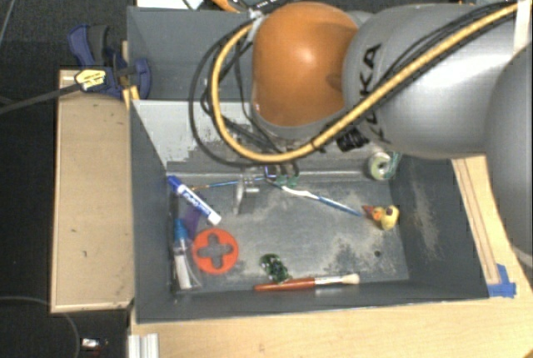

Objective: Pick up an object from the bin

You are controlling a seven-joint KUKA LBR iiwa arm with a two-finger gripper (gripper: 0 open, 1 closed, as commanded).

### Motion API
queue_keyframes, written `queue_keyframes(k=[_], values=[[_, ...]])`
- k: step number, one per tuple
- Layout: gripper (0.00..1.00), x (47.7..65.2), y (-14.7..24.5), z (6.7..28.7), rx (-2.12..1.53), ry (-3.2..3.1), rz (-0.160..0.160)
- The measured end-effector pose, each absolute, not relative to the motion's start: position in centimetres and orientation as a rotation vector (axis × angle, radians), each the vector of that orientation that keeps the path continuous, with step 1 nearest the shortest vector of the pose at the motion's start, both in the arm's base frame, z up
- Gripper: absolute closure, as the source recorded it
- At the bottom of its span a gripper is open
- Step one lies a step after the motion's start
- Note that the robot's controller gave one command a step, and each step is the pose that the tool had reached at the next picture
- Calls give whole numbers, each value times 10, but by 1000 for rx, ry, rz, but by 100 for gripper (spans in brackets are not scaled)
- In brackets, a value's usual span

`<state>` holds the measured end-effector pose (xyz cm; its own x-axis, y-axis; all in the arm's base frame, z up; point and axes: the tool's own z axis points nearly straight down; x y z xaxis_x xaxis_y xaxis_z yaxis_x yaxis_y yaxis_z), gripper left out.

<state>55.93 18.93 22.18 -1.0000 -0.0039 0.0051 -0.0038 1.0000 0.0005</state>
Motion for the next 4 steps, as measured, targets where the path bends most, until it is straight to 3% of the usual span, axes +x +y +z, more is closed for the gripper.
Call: queue_keyframes(k=[1, 2, 3, 4], values=[[0, 561, 188, 227, -4, -3145, -3], [0, 578, 231, 103, -115, -3146, -8], [0, 585, 253, 146, -136, -3152, -10], [0, 579, 238, 76, -129, -3142, -7]])
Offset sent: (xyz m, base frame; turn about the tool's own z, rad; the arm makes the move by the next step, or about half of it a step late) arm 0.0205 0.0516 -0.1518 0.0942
